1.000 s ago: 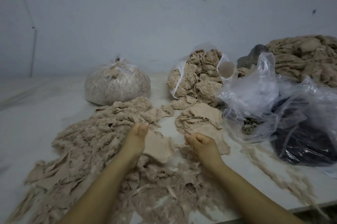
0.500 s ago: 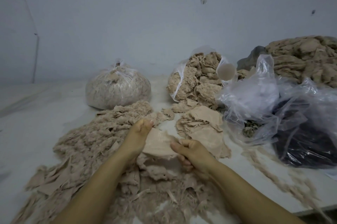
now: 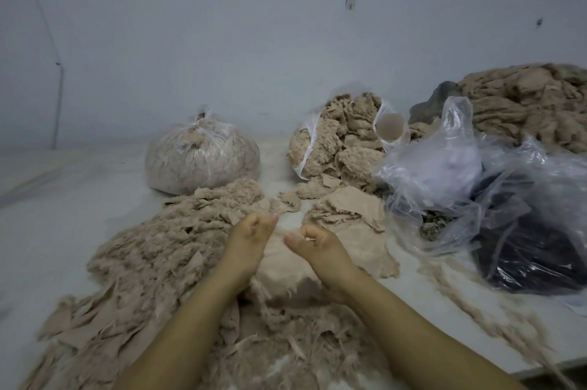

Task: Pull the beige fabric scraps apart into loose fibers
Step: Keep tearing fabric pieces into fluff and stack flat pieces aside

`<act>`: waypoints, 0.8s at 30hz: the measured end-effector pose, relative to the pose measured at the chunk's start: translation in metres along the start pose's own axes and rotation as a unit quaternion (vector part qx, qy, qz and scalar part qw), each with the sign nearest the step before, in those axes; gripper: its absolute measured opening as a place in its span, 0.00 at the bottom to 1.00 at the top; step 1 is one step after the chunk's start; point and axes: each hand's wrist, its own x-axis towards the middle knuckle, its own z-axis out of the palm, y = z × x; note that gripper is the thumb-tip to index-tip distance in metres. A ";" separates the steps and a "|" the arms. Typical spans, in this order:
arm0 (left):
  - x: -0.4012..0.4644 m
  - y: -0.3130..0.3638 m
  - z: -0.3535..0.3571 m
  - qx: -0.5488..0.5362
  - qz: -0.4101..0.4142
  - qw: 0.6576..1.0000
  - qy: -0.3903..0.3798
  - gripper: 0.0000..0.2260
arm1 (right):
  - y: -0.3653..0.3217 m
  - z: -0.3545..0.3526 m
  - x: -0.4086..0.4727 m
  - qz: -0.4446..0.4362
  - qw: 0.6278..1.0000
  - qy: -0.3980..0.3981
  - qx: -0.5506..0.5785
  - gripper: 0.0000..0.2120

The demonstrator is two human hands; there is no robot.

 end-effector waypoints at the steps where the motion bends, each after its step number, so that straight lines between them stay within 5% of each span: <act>1: 0.002 -0.004 -0.005 -0.015 -0.027 0.999 0.031 0.14 | 0.000 -0.003 0.000 -0.004 1.000 0.020 0.000 0.14; 5: 0.002 -0.017 -0.019 -0.062 -0.104 0.987 0.102 0.17 | 0.000 -0.017 -0.004 -0.016 0.996 0.083 0.027 0.14; 11: -0.019 -0.006 0.019 -0.116 -0.116 0.981 -0.100 0.15 | 0.002 0.001 -0.002 -0.018 0.993 0.076 0.092 0.14; 17: -0.020 -0.017 0.015 -0.067 -0.152 0.985 -0.047 0.14 | 0.006 -0.009 -0.001 0.027 0.998 0.037 0.050 0.13; 19: -0.020 -0.016 0.014 -0.082 -0.137 0.986 -0.041 0.14 | 0.008 -0.005 0.001 0.012 0.994 0.092 0.064 0.06; 24: -0.015 -0.021 0.007 -0.130 -0.121 0.981 0.084 0.14 | 0.018 0.000 0.003 0.002 0.975 0.192 0.116 0.07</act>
